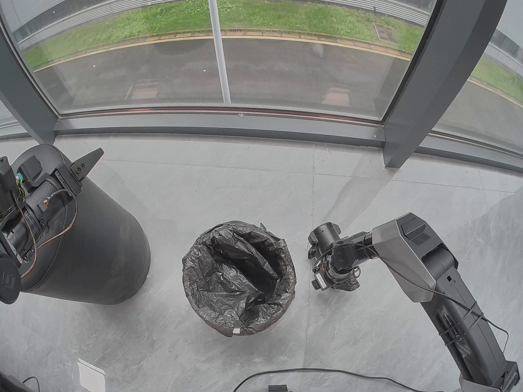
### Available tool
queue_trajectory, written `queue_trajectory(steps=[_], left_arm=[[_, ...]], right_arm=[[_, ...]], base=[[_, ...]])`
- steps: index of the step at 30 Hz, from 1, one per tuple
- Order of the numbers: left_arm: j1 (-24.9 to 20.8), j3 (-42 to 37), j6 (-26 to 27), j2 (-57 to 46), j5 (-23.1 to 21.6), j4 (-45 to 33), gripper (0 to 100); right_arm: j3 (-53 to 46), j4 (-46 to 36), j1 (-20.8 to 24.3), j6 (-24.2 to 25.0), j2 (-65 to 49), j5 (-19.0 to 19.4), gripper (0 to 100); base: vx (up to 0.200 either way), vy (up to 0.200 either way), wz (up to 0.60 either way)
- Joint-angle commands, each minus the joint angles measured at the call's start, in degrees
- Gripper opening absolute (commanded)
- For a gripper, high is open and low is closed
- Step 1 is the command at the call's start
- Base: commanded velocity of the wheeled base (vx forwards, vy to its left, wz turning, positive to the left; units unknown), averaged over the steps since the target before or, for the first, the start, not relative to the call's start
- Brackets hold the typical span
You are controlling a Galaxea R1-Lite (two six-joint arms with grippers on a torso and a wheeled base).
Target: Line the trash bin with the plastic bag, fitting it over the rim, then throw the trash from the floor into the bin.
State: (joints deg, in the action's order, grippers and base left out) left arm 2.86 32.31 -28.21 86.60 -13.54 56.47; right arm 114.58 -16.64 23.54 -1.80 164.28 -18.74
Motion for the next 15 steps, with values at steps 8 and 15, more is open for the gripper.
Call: queue_trajectory(steps=[8,15], left_arm=[[0.04,-0.05,0.0,-0.03,0.01,0.05,100],[0.04,-0.14,0.0,-0.03,0.01,0.05,100]], right_arm=[[0.01,4.16,0.01,-3.73,0.34,-2.18,100],[0.01,4.16,0.01,-3.73,0.34,-2.36,0]], base=[[0.0,0.0,0.0],[0.0,0.0,0.0]])
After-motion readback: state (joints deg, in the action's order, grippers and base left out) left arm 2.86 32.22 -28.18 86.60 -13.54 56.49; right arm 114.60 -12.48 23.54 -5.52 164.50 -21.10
